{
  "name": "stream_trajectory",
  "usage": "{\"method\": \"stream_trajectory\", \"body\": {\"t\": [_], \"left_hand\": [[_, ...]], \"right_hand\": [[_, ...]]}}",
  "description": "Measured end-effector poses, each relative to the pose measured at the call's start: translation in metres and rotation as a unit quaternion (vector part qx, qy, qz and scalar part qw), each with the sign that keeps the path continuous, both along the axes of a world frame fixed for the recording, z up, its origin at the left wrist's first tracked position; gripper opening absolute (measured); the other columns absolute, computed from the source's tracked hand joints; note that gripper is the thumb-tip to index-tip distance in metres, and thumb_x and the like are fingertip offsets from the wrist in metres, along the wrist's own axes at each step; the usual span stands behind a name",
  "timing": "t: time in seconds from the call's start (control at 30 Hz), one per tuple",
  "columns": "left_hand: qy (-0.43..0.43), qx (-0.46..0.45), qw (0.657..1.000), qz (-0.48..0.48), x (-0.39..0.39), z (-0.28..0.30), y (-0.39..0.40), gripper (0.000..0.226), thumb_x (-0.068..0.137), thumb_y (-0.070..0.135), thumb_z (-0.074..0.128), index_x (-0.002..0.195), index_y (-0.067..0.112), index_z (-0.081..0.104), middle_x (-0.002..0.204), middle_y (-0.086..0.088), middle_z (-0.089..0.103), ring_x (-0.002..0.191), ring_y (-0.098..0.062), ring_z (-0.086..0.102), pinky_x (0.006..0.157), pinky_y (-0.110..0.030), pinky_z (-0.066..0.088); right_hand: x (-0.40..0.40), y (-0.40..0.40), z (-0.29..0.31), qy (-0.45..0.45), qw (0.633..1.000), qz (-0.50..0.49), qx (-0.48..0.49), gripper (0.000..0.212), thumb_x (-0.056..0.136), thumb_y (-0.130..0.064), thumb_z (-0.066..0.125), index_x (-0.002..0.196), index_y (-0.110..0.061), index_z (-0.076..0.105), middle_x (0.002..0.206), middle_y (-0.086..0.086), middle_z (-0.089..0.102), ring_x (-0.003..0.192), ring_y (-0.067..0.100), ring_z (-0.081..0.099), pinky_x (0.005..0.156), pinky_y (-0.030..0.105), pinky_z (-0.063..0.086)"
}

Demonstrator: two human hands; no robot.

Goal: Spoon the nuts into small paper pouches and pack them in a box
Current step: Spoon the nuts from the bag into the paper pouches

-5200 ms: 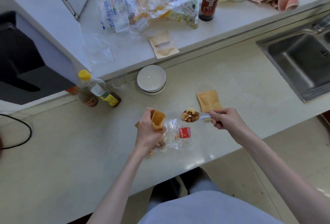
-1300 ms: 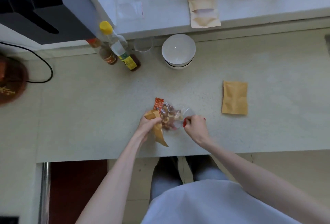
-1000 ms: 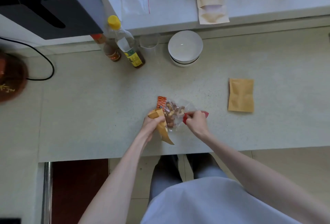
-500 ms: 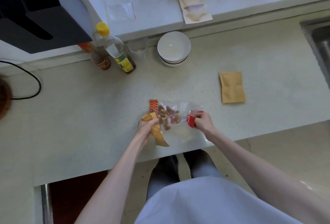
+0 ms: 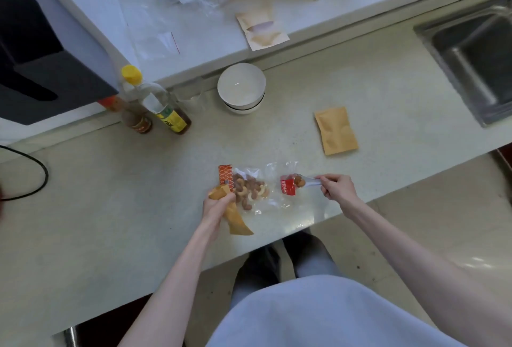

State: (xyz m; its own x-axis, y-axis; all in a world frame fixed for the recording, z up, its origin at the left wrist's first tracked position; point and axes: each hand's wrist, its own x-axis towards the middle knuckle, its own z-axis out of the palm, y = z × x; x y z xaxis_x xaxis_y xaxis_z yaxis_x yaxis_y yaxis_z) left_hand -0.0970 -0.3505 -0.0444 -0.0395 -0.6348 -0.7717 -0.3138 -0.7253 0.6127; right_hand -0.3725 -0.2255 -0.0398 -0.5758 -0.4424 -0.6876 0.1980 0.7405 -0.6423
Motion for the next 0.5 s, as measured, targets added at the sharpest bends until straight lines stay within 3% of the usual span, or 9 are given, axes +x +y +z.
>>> {"method": "stream_trajectory", "body": {"t": [0.17, 0.3, 0.37, 0.43, 0.5], "left_hand": [[-0.056, -0.034, 0.996, -0.052, -0.002, 0.01, 0.003, 0.038, 0.076, 0.013, 0.076, 0.112, 0.014, 0.061, 0.108, -0.011, 0.068, 0.092, -0.021, 0.066, 0.079, -0.035, 0.056], [-0.118, -0.164, 0.967, -0.154, -0.01, 0.03, 0.004, 0.055, 0.072, 0.011, 0.082, 0.116, 0.011, 0.049, 0.119, -0.005, 0.045, 0.105, -0.023, 0.053, 0.085, -0.031, 0.048], [-0.111, -0.212, 0.953, -0.185, -0.021, 0.044, 0.003, 0.056, 0.07, 0.01, 0.084, 0.112, 0.011, 0.048, 0.115, -0.007, 0.048, 0.101, -0.02, 0.053, 0.077, -0.023, 0.047], [-0.084, -0.247, 0.944, -0.204, -0.036, 0.06, 0.002, 0.05, 0.068, 0.006, 0.083, 0.102, 0.016, 0.048, 0.102, -0.011, 0.055, 0.086, -0.019, 0.058, 0.06, -0.014, 0.046], [-0.072, -0.271, 0.935, -0.216, -0.054, 0.079, 0.001, 0.048, 0.066, 0.008, 0.081, 0.095, 0.022, 0.045, 0.093, -0.008, 0.055, 0.075, -0.018, 0.057, 0.05, -0.018, 0.047]], "right_hand": [[-0.019, 0.019, 0.011, 0.014, 1.0, -0.018, 0.014, 0.023, 0.093, -0.006, 0.052, 0.097, -0.002, 0.074, 0.052, 0.002, 0.051, 0.052, 0.014, 0.042, 0.051, 0.025, 0.033], [-0.031, 0.022, 0.041, 0.013, 1.0, -0.017, -0.005, 0.023, 0.094, -0.006, 0.051, 0.098, -0.001, 0.073, 0.056, 0.003, 0.051, 0.053, 0.014, 0.042, 0.053, 0.025, 0.034], [-0.035, 0.016, 0.064, 0.016, 1.0, 0.002, -0.024, 0.022, 0.094, -0.007, 0.052, 0.095, -0.003, 0.073, 0.056, 0.004, 0.051, 0.052, 0.014, 0.042, 0.053, 0.025, 0.034], [-0.037, 0.005, 0.091, 0.022, 0.998, 0.029, -0.052, 0.021, 0.093, -0.007, 0.053, 0.093, -0.004, 0.073, 0.055, 0.005, 0.05, 0.052, 0.015, 0.041, 0.052, 0.026, 0.033], [-0.038, -0.01, 0.12, 0.028, 0.995, 0.059, -0.08, 0.019, 0.093, -0.008, 0.055, 0.091, -0.004, 0.073, 0.055, 0.007, 0.049, 0.053, 0.018, 0.04, 0.053, 0.027, 0.031]]}}
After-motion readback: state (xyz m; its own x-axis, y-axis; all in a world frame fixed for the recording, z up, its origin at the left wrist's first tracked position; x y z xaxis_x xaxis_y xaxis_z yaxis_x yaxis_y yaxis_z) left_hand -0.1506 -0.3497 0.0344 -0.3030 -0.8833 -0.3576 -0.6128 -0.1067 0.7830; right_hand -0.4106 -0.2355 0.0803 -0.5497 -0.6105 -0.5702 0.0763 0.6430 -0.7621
